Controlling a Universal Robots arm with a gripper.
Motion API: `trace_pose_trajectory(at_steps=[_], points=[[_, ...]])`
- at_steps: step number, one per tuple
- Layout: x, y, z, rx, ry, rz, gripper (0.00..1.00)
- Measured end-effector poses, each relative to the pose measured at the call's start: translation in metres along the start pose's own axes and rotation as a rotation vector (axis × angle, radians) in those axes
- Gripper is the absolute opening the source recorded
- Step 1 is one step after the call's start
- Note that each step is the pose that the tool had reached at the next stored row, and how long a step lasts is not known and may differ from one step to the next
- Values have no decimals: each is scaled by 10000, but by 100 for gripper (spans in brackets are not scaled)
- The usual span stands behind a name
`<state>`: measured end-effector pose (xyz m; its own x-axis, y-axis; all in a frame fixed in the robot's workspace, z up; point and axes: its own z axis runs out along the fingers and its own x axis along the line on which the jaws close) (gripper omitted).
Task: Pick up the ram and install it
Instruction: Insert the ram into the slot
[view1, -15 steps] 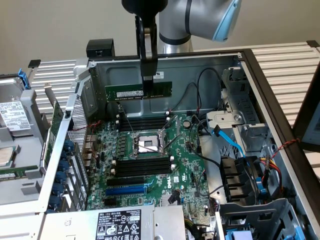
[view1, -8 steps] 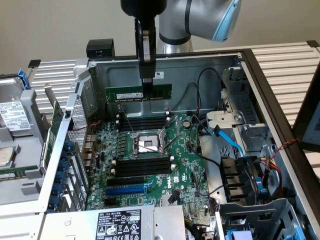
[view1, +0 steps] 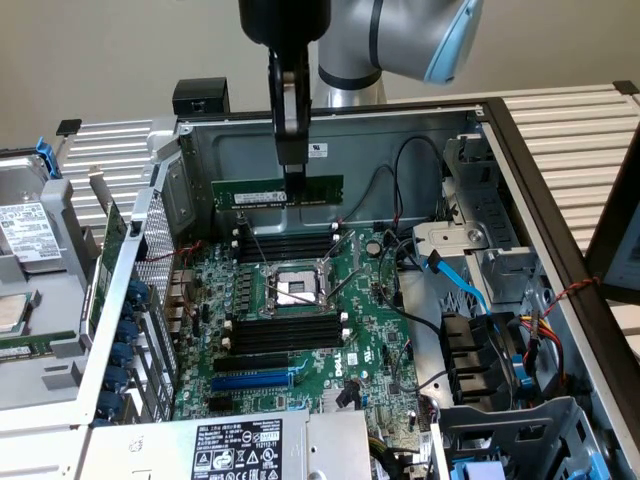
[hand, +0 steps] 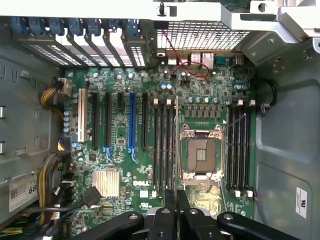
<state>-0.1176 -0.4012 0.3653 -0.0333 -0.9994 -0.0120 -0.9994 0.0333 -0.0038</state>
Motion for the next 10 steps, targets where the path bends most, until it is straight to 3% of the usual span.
trace_pose_trajectory(at_steps=[3, 6, 9, 10], points=[[0, 22, 36, 25, 36, 57, 13], [0, 28, 63, 69, 118, 72, 13], [-4, 30, 91, 84, 244, 73, 13], [-20, 31, 105, 86, 256, 73, 13]])
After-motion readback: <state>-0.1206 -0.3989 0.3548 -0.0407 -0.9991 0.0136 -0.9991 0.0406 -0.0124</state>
